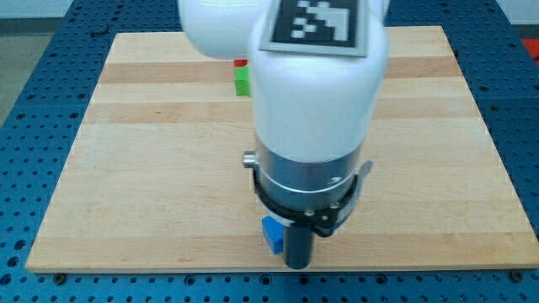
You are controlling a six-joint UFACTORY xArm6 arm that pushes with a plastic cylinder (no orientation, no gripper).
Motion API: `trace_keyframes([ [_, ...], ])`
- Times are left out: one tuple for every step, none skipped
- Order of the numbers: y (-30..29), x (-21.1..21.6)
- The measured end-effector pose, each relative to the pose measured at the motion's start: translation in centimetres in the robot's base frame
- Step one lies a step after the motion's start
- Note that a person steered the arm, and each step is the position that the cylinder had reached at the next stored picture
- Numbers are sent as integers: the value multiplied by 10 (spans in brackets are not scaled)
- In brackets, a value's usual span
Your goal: Point your arm to top right
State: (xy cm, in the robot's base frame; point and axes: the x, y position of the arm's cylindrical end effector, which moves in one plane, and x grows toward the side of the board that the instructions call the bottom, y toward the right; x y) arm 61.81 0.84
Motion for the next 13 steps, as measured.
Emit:
trace_keyframes([
  [-15,0],
  [-27,1],
  [-27,0],
  [-29,0],
  [-24,1],
  [33,0],
  [90,-18],
  [126,-64],
  [135,-75],
  [179,-80],
  [223,-109],
  [234,-155],
  [221,-189],
])
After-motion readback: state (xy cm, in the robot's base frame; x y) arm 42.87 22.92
